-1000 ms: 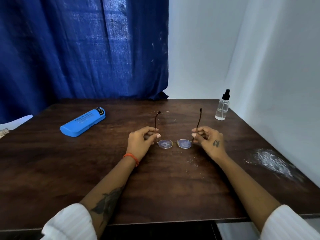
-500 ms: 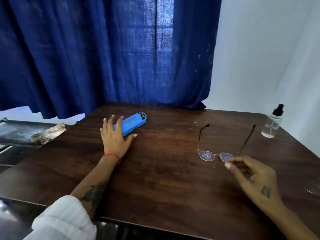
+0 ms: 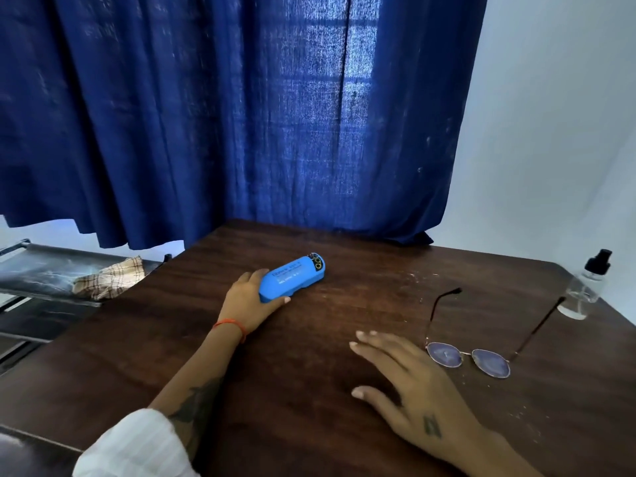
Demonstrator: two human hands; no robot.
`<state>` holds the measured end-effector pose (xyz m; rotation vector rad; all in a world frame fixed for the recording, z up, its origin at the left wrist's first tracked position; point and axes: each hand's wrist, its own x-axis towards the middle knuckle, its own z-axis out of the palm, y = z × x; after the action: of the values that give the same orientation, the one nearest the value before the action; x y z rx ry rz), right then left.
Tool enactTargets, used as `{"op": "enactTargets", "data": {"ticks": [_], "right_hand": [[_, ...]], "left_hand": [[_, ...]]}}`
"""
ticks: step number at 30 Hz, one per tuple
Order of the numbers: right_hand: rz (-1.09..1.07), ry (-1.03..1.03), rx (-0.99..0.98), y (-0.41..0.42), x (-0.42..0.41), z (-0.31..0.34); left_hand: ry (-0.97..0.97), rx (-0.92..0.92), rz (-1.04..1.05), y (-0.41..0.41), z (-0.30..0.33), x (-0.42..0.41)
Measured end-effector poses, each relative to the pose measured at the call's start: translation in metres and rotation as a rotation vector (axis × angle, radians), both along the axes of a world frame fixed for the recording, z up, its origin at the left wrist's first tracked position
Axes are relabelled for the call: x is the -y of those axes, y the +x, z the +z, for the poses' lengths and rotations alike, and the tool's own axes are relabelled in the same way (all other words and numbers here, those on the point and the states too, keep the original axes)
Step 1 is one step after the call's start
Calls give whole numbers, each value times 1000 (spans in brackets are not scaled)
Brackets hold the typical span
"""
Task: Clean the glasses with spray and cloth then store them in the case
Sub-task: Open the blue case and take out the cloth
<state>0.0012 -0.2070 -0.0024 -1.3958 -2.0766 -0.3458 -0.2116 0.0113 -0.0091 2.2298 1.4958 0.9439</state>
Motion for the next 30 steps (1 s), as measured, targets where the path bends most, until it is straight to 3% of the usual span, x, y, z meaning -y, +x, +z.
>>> {"op": "enactTargets", "data": {"ticks": [5,15,21,30], "right_hand": [[1,-53,232,-20,-35,4],[0,-3,240,-24,-59,-5],[55,111,163,-17,-51,-8],[49,225,395,-17,-60,-16]], "left_hand": [[49,-15,-177,-3,-4,27],[131,25,-432,-10,-3,92],[100,59,-468,-9,0,105],[50,106,-450,-10,2,107]]}}
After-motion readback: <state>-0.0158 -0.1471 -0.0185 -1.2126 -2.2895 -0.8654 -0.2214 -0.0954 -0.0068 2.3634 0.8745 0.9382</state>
